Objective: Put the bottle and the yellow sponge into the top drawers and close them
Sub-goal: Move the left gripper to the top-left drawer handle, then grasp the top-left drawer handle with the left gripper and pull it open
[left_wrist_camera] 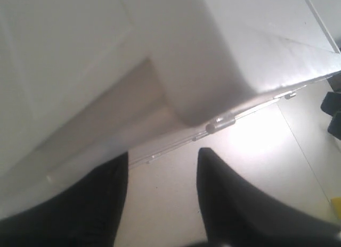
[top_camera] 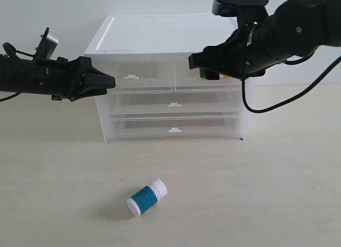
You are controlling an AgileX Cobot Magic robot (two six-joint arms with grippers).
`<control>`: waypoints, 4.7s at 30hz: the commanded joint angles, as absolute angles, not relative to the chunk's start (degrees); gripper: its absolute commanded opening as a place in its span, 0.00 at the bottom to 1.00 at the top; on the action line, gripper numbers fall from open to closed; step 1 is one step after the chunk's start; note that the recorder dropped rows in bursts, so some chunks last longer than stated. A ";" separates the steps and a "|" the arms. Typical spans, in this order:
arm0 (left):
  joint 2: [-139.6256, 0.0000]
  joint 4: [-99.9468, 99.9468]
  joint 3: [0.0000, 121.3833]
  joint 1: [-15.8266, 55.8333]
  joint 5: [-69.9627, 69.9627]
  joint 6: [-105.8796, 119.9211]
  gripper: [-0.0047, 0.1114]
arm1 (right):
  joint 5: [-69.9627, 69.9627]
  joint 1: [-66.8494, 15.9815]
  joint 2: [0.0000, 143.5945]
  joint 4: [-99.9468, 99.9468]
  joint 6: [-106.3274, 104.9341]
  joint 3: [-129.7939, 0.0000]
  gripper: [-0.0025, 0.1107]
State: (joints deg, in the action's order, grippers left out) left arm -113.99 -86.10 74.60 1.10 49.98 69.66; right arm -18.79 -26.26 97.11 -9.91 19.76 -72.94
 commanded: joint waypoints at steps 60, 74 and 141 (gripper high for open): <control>-123.60 -97.00 83.71 3.61 65.32 61.34 0.39 | -18.70 -25.67 98.21 -12.77 18.87 -73.24 0.55; -123.60 -96.63 83.71 3.61 65.32 61.34 0.39 | -13.33 -25.67 100.52 -16.38 20.16 -73.24 0.55; -104.67 -93.18 56.58 3.61 69.96 75.45 0.07 | -7.68 -25.64 103.93 -20.06 26.30 -75.56 0.55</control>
State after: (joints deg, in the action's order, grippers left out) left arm -106.38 -92.59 56.83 2.91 64.80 74.06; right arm -12.29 -26.09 102.70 -18.99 26.82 -74.56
